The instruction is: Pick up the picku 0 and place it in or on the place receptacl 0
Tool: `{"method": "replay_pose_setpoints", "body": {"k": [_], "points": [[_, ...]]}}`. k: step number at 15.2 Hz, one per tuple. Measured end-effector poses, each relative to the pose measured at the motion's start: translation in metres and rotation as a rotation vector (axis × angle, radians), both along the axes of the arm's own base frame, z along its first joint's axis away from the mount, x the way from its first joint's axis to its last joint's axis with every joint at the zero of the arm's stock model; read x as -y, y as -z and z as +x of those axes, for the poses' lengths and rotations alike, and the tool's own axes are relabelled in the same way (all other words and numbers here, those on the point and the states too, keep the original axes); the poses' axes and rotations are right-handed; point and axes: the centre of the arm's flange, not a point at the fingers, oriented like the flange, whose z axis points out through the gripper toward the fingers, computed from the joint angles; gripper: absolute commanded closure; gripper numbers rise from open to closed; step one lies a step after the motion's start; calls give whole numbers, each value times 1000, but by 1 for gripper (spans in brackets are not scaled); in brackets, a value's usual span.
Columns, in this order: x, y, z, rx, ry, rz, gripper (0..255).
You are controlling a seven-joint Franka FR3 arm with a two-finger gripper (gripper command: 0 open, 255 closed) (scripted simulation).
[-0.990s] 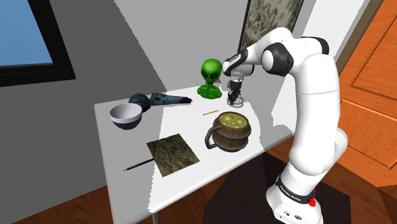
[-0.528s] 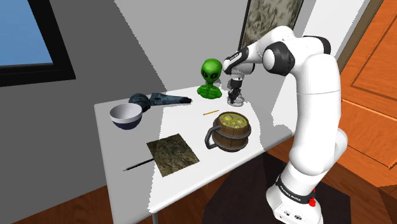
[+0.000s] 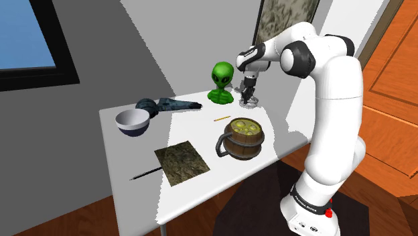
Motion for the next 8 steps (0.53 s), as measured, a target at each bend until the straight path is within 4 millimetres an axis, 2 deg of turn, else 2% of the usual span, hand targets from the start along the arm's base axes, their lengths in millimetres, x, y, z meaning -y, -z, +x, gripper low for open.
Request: {"method": "replay_pose_setpoints", "body": {"k": [8], "points": [[1,-45,1,0,0,0,255]]}}
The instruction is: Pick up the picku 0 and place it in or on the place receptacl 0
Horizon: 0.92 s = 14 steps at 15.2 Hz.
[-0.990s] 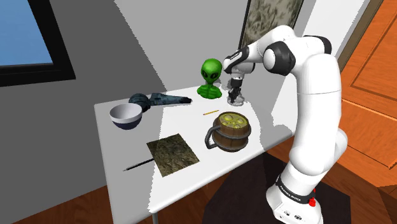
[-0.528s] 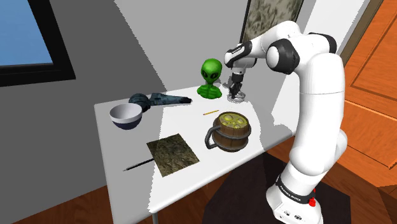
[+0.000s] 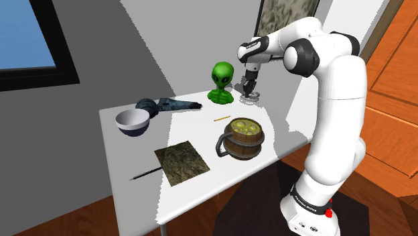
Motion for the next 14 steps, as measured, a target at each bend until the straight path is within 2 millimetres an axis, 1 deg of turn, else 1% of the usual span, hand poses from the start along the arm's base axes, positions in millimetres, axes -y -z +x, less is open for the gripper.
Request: {"method": "replay_pose_setpoints", "body": {"k": [14], "points": [[0,-72,-1,0,0,0,255]]}}
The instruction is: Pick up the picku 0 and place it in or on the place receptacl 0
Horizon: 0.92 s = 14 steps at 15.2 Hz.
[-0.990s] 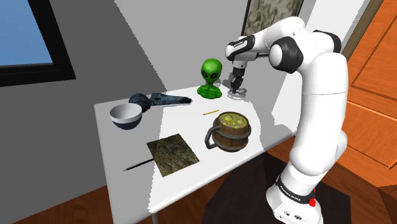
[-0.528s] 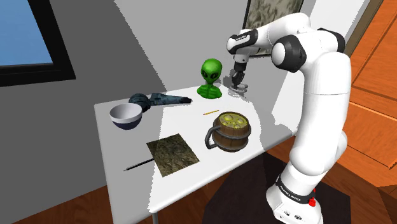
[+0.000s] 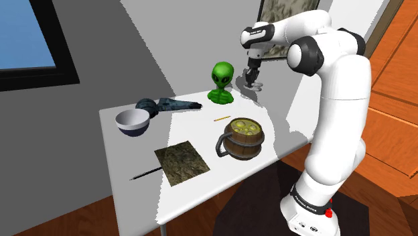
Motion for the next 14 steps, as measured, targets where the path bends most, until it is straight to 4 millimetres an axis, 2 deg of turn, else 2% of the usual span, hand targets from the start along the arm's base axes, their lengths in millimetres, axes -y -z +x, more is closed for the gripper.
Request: {"method": "replay_pose_setpoints", "body": {"k": [9,11,14], "points": [[-3,-48,1,0,0,0,255],[-17,-52,-5,0,0,0,255],[-50,-53,-21,-1,0,1,255]]}}
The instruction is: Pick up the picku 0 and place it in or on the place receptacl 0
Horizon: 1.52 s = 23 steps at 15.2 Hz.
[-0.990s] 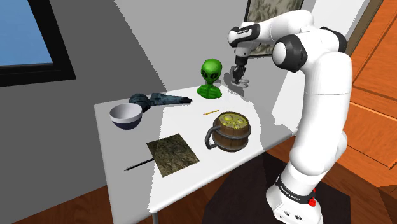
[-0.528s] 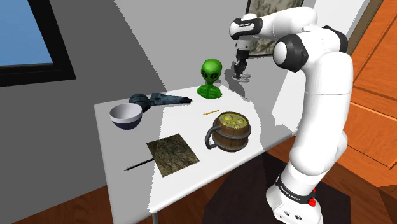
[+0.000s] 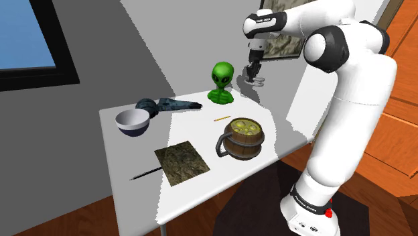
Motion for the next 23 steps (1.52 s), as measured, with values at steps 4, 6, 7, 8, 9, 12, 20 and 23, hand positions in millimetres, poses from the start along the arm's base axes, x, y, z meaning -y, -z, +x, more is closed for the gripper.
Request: {"method": "replay_pose_setpoints", "body": {"k": [4,6,7,8,9,12,20,23], "points": [[-51,-1,-15,0,-1,0,255],[-74,-4,-24,1,0,0,255],[-85,-3,-28,1,0,0,255],[-97,-3,-34,1,0,0,255],[-110,-2,-40,1,-1,0,255],[-147,-6,-51,1,-1,0,255],[-244,-7,-90,1,-1,0,255],[-286,-9,-105,1,-2,-1,255]]}}
